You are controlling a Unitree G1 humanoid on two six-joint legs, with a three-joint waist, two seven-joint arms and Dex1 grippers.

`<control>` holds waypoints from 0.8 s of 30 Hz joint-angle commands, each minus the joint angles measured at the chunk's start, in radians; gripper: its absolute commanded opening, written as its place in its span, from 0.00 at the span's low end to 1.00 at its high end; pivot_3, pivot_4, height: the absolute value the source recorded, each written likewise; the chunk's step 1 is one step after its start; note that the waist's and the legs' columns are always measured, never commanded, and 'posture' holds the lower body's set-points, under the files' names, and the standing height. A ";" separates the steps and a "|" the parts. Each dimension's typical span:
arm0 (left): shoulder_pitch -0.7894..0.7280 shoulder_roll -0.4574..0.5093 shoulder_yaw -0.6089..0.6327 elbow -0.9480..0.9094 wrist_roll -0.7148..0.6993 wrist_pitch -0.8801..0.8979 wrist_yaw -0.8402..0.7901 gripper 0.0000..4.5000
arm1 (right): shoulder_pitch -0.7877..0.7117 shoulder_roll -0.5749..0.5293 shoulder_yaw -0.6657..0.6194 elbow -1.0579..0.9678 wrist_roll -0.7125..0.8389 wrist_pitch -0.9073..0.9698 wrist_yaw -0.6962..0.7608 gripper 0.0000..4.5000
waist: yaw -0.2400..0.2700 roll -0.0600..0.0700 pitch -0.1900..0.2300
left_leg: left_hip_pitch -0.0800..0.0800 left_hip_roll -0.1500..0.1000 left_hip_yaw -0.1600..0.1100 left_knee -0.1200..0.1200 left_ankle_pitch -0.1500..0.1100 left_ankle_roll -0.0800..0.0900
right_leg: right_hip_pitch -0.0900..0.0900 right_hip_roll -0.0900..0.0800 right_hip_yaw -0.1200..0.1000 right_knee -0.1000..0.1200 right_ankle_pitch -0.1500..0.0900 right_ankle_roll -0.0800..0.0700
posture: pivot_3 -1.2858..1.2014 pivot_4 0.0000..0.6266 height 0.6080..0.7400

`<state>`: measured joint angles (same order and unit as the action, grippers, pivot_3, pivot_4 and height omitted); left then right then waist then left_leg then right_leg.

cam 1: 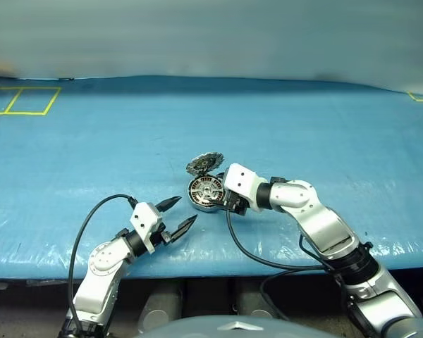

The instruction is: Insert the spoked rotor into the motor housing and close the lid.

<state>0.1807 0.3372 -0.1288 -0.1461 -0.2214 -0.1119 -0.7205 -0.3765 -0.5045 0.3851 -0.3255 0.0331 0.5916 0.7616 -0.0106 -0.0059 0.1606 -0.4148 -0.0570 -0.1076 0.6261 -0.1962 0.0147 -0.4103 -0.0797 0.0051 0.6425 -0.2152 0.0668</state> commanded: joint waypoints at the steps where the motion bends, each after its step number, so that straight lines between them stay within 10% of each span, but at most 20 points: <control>1: 0.003 -0.004 -0.002 -0.042 -0.019 -0.005 0.002 0.74 | 0.010 0.034 -0.057 -0.049 0.046 0.010 -0.024 0.71 | 0.000 0.000 0.000 | 0.000 0.000 0.000 0.000 0.000 0.000 | 0.000 0.000 0.000 0.000 0.000 0.000 | 0.52 0.24 1.00; 11: -0.009 -0.013 0.007 -0.035 -0.022 -0.018 0.013 0.74 | 0.092 0.179 -0.121 0.034 0.144 0.017 -0.095 0.01 | -0.001 0.000 0.000 | 0.001 0.000 0.000 0.000 0.000 0.000 | 0.000 0.000 0.000 0.000 0.000 0.000 | 0.52 0.24 1.00; 24: 0.000 0.012 0.022 -0.049 -0.048 -0.006 0.001 0.74 | 0.095 0.269 -0.132 0.188 0.165 -0.018 -0.148 0.01 | -0.001 0.001 0.000 | 0.002 0.000 0.000 0.000 0.000 0.000 | 0.000 0.001 0.000 0.001 0.000 0.000 | 0.52 0.24 1.00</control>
<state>0.1796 0.3444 -0.1224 -0.1469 -0.2566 -0.1127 -0.7202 -0.2725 -0.2427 0.2681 -0.1378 0.1870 0.5787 0.6194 -0.0120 -0.0053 0.1606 -0.4124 -0.0568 -0.1076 0.6258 -0.1962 0.0147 -0.4108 -0.0788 0.0055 0.6430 -0.2152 0.0666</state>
